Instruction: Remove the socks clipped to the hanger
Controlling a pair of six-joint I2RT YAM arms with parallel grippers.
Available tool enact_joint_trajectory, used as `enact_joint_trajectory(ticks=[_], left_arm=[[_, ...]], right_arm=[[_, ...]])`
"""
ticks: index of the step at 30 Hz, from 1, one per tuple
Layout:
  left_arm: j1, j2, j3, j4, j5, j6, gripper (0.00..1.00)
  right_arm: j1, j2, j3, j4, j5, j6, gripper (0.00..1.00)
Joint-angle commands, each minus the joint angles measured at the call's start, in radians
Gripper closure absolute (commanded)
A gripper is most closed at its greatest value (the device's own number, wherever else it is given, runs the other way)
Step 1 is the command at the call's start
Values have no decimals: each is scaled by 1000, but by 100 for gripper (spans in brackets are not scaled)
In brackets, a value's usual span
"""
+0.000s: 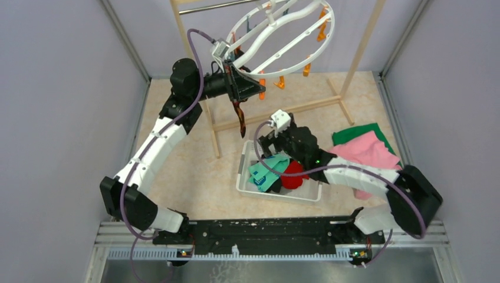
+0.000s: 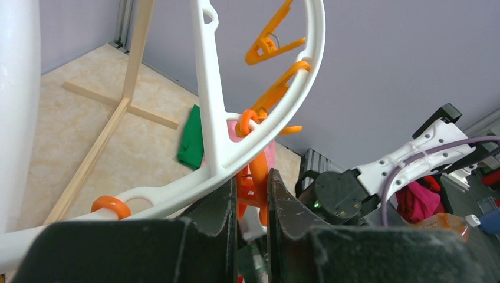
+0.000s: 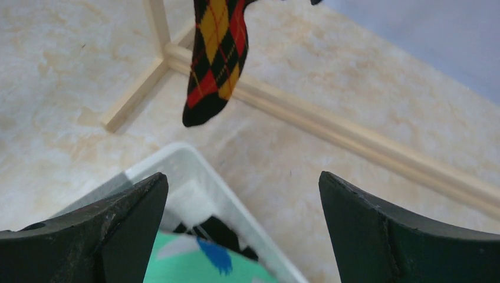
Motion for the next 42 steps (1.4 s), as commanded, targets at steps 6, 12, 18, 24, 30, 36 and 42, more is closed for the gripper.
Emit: enact_joint_trajectory(ticks=[6,12,18,24,30,36,42], left_arm=[[-20,35,71,3,33,8,96],[-20,30,76,-1,27,5,96],[-19,19,85,-11,25,3,96],[-18,9,80,-11,26,-1,96],[-15,-11,91,-99,25,62,3],[5,-93,104,-408,73,297,1],[46,-182,147,-596,98,444,1]], right_arm=[[49,486,334,627,23,-178,1],[72,750,574,673,176,-237,3],[73,915,819,612,297,-311,23],[78,946,862,614,397,-336,91],[99,801,691,617,276,-250,100],[102,638,558,561,95,-108,100],[104,507,486,489,-32,15,100]])
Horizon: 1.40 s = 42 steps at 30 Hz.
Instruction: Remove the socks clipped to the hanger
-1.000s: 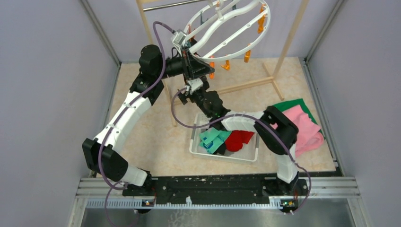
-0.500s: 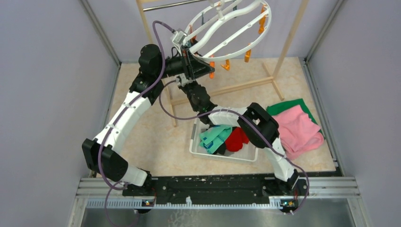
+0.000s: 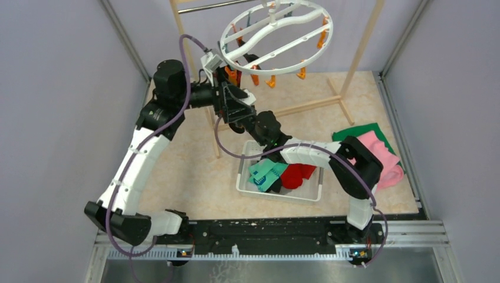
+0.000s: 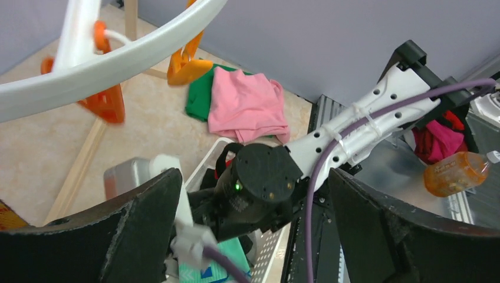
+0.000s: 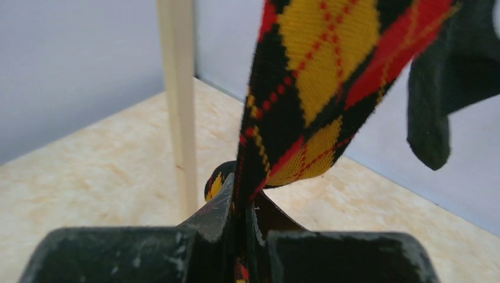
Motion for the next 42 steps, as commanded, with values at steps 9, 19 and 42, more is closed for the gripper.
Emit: enact_joint_trajectory(ticks=[9,19,42], left_arm=[[21,-219,127,-271,-193,319,1],[22,-282,78,-266,-281,245,1],[20,-182,-153,123,-96,-128,1]], right_arm=[[10,-323,-64,-142,-316,284,100],[10,-676,-299,-193,-400,451,100],[10,-924,-534,-197,-435,580,100]])
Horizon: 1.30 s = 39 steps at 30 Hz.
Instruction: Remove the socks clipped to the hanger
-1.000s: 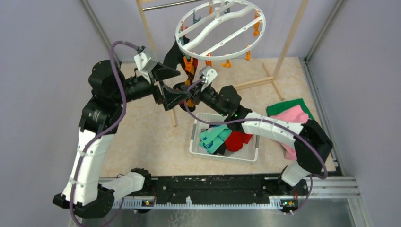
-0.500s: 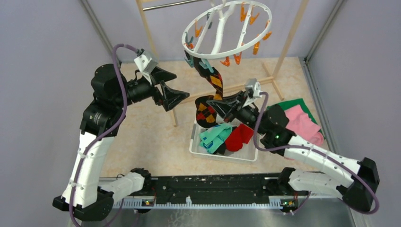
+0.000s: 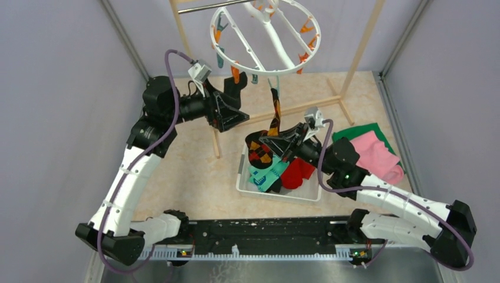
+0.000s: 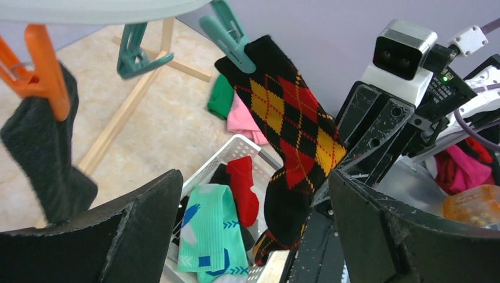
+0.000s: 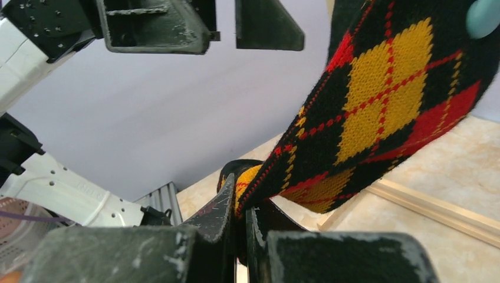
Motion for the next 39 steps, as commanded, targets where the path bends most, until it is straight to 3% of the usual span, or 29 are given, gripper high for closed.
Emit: enact_joint_trajectory(ticks=[1,13,19,25,39], left_arm=[[2,19,-40,200,43,-150,1],[2,58,-58,308,91,-225,2],[2,20,-135,238,110,-189,4],[2,-16,-166,159,118,-132,3],[2,-10,-333,412,234,-392,2]], right_arm=[[9,42,13,88,-42,32,100],[9,137,35,178,-123,114,100],[9,175,18,322,-179,222,99],[7,142,14,329,-210,248,99],[-5,173,32,400,-388,348,98]])
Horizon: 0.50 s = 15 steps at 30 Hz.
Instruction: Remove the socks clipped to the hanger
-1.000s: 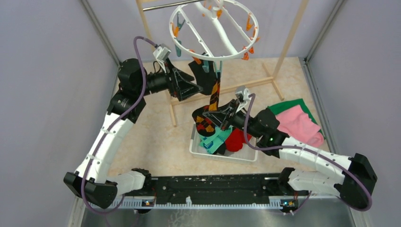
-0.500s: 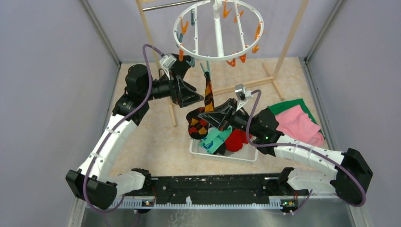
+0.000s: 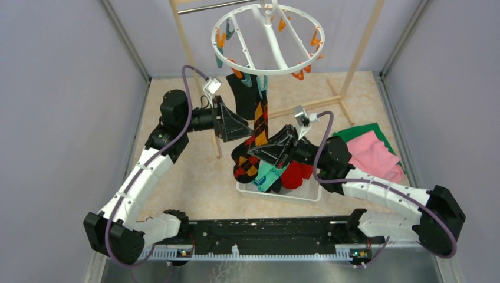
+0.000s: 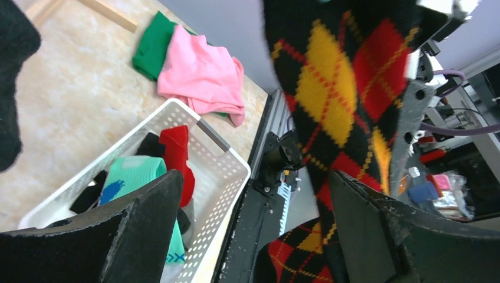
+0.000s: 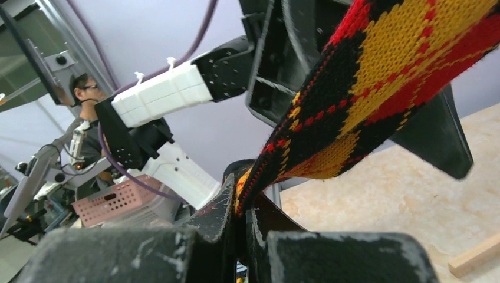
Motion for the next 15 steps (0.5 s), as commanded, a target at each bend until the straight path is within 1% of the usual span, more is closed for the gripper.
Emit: enact_joint_trajectory(ticks=[1,7,9,12,14,15], left_arm=[[3,-12,-70,162,62,-131,2],[1,36,-57,366,134,-298,9],[1,45,-52,411,156,-335,8],[0,47,-63,516,182,-406,5],[-4,52,-58,536,179,-414,8],[-5,54,-56,541,174,-412,12]], right_arm=[[-4,5,33,67,-85,35,98],[-15,5,35,51,-89,40,98],[-19,0,33,49,-88,42,98],[-23,-7,34,42,-90,42,98],[-27,-8,36,31,-93,41,98],[-28,-6,37,28,-93,41,98]])
